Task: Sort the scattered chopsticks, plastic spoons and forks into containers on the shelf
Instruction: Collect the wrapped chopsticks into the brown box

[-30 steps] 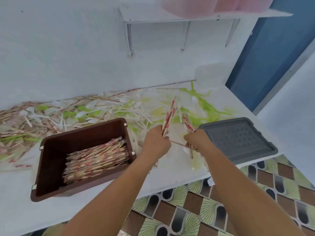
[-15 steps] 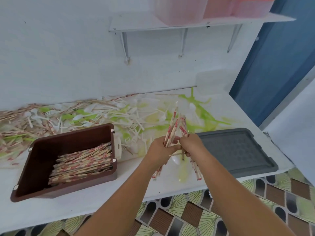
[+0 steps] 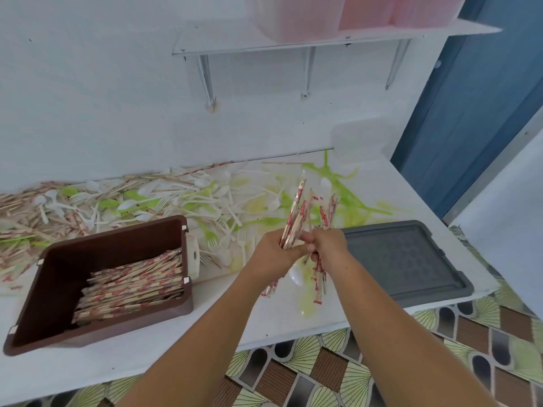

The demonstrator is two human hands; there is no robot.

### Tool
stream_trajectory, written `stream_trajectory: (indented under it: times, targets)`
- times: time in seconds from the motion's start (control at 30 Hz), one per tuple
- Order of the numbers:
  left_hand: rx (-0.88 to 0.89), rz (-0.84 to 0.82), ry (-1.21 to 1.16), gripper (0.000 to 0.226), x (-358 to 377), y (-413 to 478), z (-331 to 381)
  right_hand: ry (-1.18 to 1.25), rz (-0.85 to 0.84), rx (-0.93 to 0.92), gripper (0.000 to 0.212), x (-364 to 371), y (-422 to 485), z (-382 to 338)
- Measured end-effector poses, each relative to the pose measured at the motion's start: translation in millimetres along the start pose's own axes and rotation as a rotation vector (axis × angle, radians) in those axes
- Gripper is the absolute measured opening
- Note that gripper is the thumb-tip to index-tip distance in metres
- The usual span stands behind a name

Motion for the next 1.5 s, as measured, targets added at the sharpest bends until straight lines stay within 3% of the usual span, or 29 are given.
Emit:
stream_trajectory:
  times: [0.2, 0.3, 0.57, 0.8, 0.9, 1.1, 1.27, 1.37, 1.5]
  targets:
    - [0.072, 0.106, 0.047, 0.019, -7, 12, 5, 0.029, -0.107, -0.101, 0.008, 9, -10, -10]
    - [0.064, 0.117, 0.063, 0.009, -11, 14, 9, 0.036, -0.201, -0.144, 0.016, 16, -14, -10]
    - [-0.016, 0.398, -0.107, 0.015, -64, 24, 0, 0.101, -0.177, -0.270, 0.011, 4, -15, -3]
    - [-0.166, 0.338, 0.148, 0.020, -81, 21, -27, 0.036, -0.199, -0.312, 0.024, 7, -24, 0]
    - [-0.166, 0.219, 0.468, 0.020, -79, 10, -39, -0.016, -0.175, -0.293, 0.005, 8, -19, 3]
    - [-0.328, 0.063, 0.828, 0.024, -77, -19, -80, -0.264, -0.127, -0.332, 0.021, 18, -22, 7]
    - [-0.449, 0.069, 0.859, 0.033, -87, -33, -94, -0.241, -0.090, -0.229, 0.012, 3, -16, 12]
    - [-0.435, 0.055, 0.890, 0.034, -90, -36, -95, -0.217, 0.018, -0.303, 0.028, -20, -14, 0]
    - [-0.408, 0.027, 0.977, 0.031, -93, -37, -93, -0.330, 0.136, -0.410, 0.019, -35, -14, -17]
Point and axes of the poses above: each hand's wrist, its own y-axis towards the middle knuckle, its own x-axis out of the palm, z = x × y, the point moved 9 cm from there along y, towards the middle knuckle, and after that the axes turned 14 degrees about x, right-handed, at the moved point
